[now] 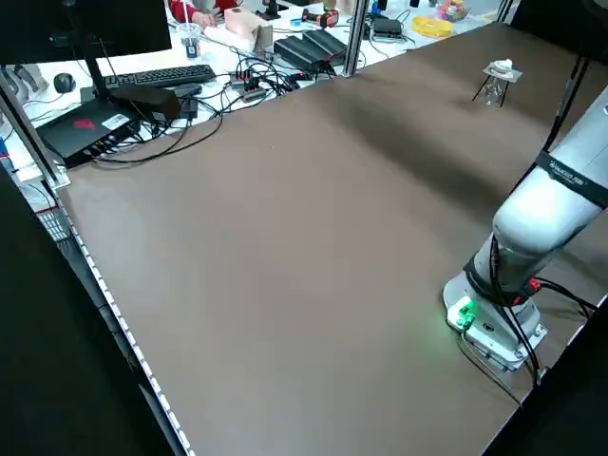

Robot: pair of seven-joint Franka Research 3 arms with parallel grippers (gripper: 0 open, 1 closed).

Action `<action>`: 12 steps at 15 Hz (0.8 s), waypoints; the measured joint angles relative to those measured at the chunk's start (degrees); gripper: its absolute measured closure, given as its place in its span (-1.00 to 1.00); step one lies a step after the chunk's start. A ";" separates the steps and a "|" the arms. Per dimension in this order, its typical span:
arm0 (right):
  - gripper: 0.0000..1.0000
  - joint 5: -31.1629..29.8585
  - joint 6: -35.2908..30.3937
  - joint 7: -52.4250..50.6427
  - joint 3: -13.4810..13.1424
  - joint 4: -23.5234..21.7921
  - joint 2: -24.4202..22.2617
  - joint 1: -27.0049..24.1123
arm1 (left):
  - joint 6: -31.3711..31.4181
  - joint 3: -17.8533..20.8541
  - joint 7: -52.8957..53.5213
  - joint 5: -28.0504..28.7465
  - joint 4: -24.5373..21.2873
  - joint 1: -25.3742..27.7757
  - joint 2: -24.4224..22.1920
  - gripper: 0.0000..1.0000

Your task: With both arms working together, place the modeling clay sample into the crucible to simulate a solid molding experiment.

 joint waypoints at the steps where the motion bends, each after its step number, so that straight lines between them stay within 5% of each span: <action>1: -1.00 0.00 0.09 0.00 0.00 -0.22 0.00 0.01 | 0.01 0.00 0.00 0.00 0.00 0.00 0.00 -1.00; 12: -1.00 -0.04 0.51 0.24 -0.25 -2.69 -1.15 0.02 | 2.35 0.00 -0.35 0.53 0.00 0.01 0.89 -1.00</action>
